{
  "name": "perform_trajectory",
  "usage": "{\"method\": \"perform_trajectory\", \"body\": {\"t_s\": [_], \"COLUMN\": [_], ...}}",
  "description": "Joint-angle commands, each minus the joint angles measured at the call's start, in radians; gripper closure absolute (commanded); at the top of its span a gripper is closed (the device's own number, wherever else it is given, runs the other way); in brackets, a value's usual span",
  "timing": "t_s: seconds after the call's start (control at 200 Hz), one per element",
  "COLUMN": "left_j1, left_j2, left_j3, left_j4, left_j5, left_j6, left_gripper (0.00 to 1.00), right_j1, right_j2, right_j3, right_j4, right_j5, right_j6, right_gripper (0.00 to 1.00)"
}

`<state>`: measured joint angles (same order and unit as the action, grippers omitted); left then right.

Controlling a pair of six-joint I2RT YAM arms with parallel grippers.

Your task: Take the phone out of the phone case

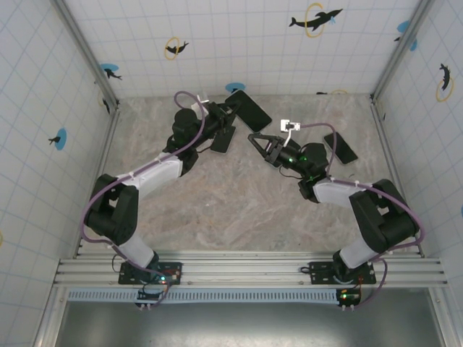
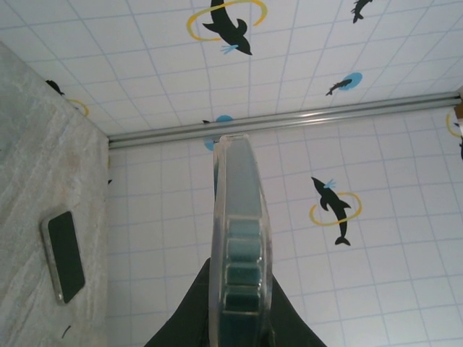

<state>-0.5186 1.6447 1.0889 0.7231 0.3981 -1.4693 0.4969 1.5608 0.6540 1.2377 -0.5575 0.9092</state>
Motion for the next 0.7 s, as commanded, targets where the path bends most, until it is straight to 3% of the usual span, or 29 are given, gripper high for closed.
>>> {"method": "perform_trajectory", "body": {"t_s": [0.0,0.08,0.17,0.415,0.571,0.696], "left_j1": [-0.021,-0.019,-0.012,0.046,0.071,0.084], "left_j2": [-0.122,-0.12,-0.12,-0.118,-0.115,-0.129], "left_j3": [0.076,0.094,0.123,0.147,0.181,0.174], "left_j4": [0.087,0.06,-0.052,-0.145,-0.242,-0.317], "left_j5": [0.049,0.075,0.102,0.218,0.325,0.413], "left_j6": [0.001,0.049,0.149,0.334,0.566,0.812], "left_gripper": [1.0,1.0,1.0,1.0,1.0,1.0], "right_j1": [-0.029,-0.038,-0.047,-0.099,-0.136,-0.162], "right_j2": [0.003,-0.017,-0.047,-0.147,-0.22,-0.25], "right_j3": [-0.025,-0.025,-0.026,-0.006,0.032,0.086], "right_j4": [-0.177,-0.191,-0.214,-0.375,-0.544,-0.669], "right_j5": [0.033,0.025,0.008,-0.095,-0.192,-0.302], "right_j6": [-0.069,-0.081,-0.107,-0.24,-0.421,-0.586], "right_gripper": [1.0,1.0,0.89,0.66,0.55,0.52]}}
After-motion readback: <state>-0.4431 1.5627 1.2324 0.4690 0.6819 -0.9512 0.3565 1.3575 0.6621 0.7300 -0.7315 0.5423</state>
